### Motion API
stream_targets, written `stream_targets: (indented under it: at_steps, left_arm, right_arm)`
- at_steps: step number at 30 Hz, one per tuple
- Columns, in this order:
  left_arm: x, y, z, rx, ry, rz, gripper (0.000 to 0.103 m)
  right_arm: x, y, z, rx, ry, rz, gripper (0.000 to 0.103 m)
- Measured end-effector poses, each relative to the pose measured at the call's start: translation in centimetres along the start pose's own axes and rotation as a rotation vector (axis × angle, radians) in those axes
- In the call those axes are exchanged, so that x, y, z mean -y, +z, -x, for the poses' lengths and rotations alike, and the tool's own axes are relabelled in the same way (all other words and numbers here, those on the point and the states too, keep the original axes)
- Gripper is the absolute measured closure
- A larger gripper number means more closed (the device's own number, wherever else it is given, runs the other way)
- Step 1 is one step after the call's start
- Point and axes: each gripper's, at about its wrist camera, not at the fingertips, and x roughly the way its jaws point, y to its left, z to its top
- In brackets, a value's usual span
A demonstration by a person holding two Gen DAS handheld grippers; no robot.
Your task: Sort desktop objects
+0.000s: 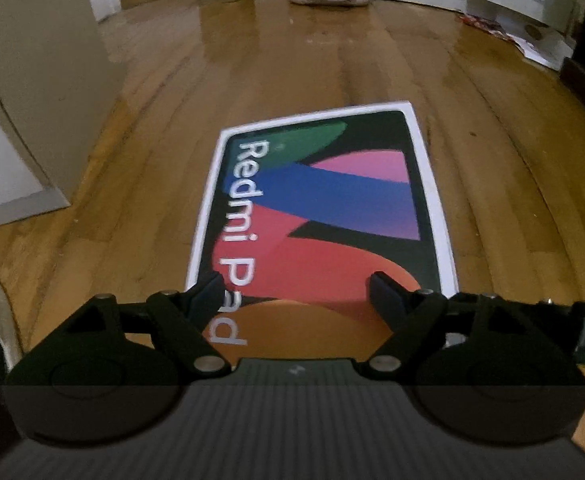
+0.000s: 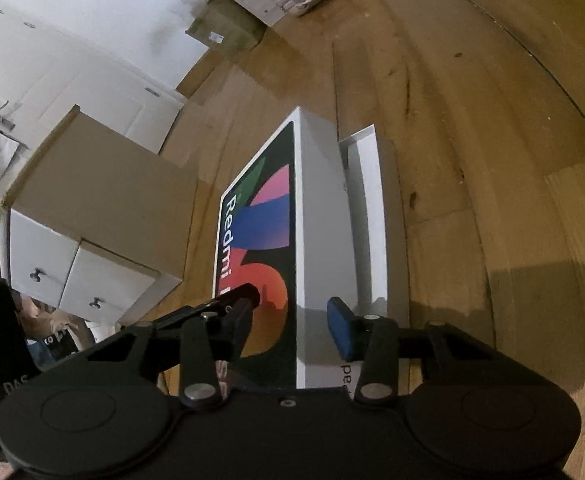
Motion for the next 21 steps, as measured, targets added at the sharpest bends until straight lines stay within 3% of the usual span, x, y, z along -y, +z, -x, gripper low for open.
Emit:
stream_targets:
  at_steps: [6, 12, 21]
  left_arm:
    - [-1.9, 0.0, -0.2, -0.036, -0.044, 0.09, 0.023]
    - [-5.1, 0.0, 0.3, 0.001, -0.082, 0.225, 0.021]
    - [-8.8, -1.8, -2.5, -0.052, -0.136, 0.384, 0.02]
  right_arm:
    - [0.6, -0.5, 0.2, 0.002, 0.0, -0.011, 0.047]
    - [0.9, -0.9, 0.1, -0.017, -0.036, 0.016, 0.041]
    - [1.0, -1.2, -1.6, -0.064, -0.079, 0.051, 0.039]
